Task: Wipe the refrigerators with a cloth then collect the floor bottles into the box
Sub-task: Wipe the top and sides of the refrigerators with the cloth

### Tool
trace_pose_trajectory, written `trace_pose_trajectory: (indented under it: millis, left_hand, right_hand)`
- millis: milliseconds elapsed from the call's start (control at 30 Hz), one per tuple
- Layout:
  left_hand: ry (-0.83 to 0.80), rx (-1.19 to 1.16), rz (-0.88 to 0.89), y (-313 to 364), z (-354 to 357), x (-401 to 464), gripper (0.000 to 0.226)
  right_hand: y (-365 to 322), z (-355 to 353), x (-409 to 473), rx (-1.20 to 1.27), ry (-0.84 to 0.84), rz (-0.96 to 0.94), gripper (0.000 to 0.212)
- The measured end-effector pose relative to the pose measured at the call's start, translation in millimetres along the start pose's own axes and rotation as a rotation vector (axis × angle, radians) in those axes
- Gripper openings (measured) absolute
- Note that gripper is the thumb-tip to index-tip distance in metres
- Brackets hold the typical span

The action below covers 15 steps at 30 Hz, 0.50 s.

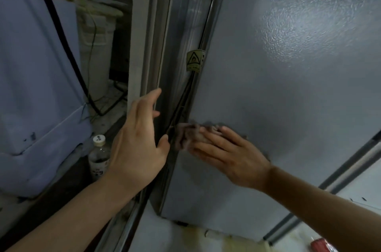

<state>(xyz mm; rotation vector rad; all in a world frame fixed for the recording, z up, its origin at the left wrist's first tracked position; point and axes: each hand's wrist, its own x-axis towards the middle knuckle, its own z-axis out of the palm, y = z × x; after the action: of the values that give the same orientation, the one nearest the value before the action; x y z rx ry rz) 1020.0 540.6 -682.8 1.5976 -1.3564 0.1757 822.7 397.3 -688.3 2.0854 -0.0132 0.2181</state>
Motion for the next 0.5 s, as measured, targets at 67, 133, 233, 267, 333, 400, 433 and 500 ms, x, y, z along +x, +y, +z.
trace_pose_trajectory:
  millis: [67, 133, 233, 267, 333, 400, 433, 500]
  left_hand:
    - [-0.042, 0.003, 0.018, 5.1, 5.1, -0.3, 0.087]
    - [-0.105, -0.018, 0.041, 14.6, 14.6, 1.0, 0.090]
    - [-0.159, -0.025, 0.067, 30.0, 32.7, 2.9, 0.098]
    - [-0.159, -0.010, 0.076, 33.3, 38.5, 2.5, 0.101]
    - [-0.149, 0.007, 0.072, 36.7, 46.8, 0.6, 0.105]
    - [-0.144, 0.014, 0.069, 37.5, 50.5, -1.2, 0.107]
    - [-0.147, 0.021, 0.070, 37.6, 50.9, -1.4, 0.107]
    - [-0.157, 0.052, 0.053, 40.3, 48.9, -1.4, 0.107]
  right_hand:
    - [17.1, -4.8, -18.3, -0.003, 0.070, 0.072, 0.053]
    - [43.2, -13.3, -29.7, -0.034, 0.174, 0.198, 0.049]
    - [80.2, -21.1, -38.9, -0.129, 0.309, 0.419, 0.054]
    - [84.5, -21.3, -39.8, -0.129, 0.347, 0.491, 0.057]
    - [74.4, -15.8, -41.1, -0.064, 0.397, 0.585, 0.056]
    - [46.1, -3.6, -48.0, 0.023, 0.366, 0.580, 0.051]
    - [30.9, 2.8, -55.2, 0.049, 0.319, 0.540, 0.051]
    - [9.3, 11.1, -73.5, 0.057, 0.219, 0.435, 0.048]
